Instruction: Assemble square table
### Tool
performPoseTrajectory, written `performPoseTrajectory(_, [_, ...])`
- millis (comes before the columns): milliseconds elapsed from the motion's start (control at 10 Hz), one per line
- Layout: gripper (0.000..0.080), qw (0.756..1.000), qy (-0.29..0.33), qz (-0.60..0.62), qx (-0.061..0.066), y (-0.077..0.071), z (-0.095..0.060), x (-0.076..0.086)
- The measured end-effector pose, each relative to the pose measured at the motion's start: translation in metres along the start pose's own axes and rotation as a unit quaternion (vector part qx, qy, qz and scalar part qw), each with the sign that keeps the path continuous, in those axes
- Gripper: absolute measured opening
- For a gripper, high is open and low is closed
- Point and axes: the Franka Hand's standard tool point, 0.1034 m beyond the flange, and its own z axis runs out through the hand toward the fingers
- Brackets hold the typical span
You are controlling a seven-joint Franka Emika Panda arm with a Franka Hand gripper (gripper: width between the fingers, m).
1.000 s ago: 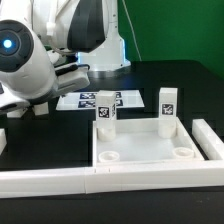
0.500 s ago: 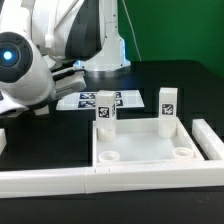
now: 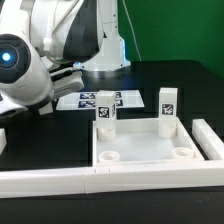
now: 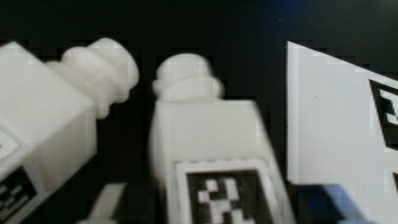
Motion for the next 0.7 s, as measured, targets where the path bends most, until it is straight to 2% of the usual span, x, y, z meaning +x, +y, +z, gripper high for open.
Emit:
performPoseTrajectory(600, [0.0273,1.0,-0.001,-0.002,-0.003,-0.0021,-0.0008,0.0014])
performPoseTrajectory(700, [0.0273,1.0,-0.003,-0.004,-0.003,-0.0033,-0.0046,0.0002])
